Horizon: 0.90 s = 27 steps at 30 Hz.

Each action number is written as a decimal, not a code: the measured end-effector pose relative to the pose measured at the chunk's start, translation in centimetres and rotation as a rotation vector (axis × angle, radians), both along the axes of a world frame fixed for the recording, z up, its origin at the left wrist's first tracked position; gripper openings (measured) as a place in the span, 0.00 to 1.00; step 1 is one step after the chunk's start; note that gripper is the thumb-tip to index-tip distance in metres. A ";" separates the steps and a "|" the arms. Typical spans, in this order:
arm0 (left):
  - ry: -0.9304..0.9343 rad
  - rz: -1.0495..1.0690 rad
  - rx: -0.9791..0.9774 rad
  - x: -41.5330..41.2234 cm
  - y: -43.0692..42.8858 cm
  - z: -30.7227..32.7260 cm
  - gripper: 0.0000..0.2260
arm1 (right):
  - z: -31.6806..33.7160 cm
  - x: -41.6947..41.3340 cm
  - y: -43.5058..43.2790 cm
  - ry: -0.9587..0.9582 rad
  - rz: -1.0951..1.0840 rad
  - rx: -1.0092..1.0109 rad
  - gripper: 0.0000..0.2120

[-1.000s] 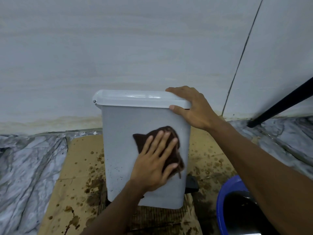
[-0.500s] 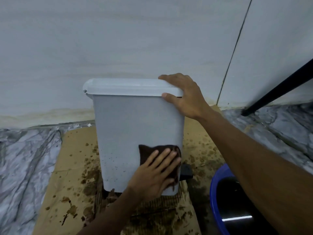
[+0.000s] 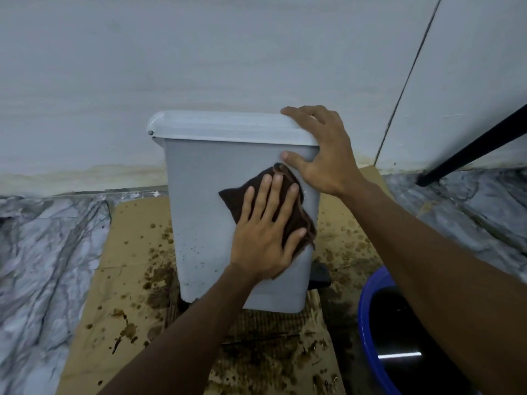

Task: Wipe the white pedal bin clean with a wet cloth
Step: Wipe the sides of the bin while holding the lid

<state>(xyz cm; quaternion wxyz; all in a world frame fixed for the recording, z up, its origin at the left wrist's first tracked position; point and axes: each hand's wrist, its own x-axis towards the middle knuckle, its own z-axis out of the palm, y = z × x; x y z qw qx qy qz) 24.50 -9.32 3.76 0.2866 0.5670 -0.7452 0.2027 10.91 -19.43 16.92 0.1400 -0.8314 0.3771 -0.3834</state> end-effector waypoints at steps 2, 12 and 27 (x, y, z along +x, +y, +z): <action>-0.050 -0.037 0.057 -0.2 2.3 -2.6 0.31 | 0.0 0.1 0.0 -0.013 -0.011 0.013 0.30; -0.263 -0.184 0.113 2.7 2.4 -1.9 0.33 | 0.4 0.6 0.4 -0.077 -0.038 0.029 0.29; -0.603 -0.363 0.212 1.5 8.6 -9.1 0.30 | 0.2 0.8 0.0 -0.131 -0.047 0.086 0.19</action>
